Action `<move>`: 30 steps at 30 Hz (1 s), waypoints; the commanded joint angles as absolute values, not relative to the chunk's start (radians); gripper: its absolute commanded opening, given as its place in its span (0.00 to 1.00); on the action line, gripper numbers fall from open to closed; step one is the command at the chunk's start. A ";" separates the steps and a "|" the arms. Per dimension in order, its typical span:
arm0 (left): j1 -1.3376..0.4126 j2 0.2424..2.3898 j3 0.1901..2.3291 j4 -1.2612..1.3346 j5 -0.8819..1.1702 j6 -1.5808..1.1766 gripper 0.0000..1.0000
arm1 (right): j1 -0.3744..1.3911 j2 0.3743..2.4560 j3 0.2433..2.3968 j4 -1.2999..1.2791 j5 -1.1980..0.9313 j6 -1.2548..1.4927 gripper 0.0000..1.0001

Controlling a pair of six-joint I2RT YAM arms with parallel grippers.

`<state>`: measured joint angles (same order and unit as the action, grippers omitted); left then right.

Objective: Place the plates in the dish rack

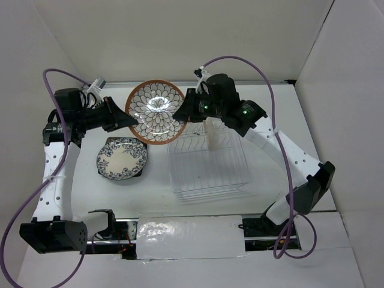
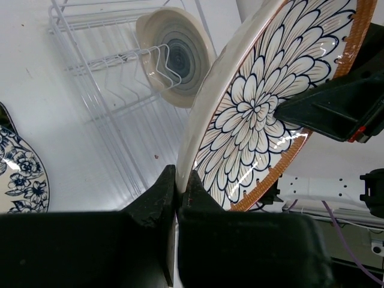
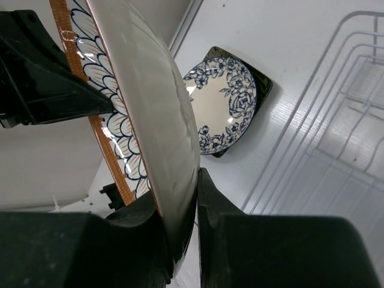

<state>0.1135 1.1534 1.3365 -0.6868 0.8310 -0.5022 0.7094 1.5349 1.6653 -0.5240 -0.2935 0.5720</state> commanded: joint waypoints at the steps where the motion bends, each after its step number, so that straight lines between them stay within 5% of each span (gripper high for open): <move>1: 0.098 1.161 1.399 -0.632 0.899 -0.549 0.22 | 0.727 1.418 1.695 -0.465 -0.213 0.575 0.00; 2: 0.097 1.175 1.413 -0.646 0.891 -0.551 0.63 | 0.735 1.407 1.707 -0.488 -0.156 0.577 0.00; 4: 0.094 1.187 1.423 -0.661 0.893 -0.539 0.91 | 0.741 1.373 1.735 -0.550 0.052 0.583 0.00; 6: 0.094 1.189 1.425 -0.663 0.884 -0.538 0.99 | 0.744 1.326 1.740 -0.587 0.171 0.581 0.00; 17: 0.094 1.200 1.447 -0.687 0.802 -0.523 0.99 | 0.611 1.178 1.760 -0.784 0.882 0.459 0.00; 30: 0.094 1.218 1.445 -0.701 0.773 -0.506 0.99 | 0.632 1.221 1.531 -0.625 1.075 0.167 0.00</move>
<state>0.0963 1.2152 1.4124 -0.7090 0.7773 -0.5259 0.6033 1.2312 1.5215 -0.8425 1.0035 0.2562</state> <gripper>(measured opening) 0.992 0.212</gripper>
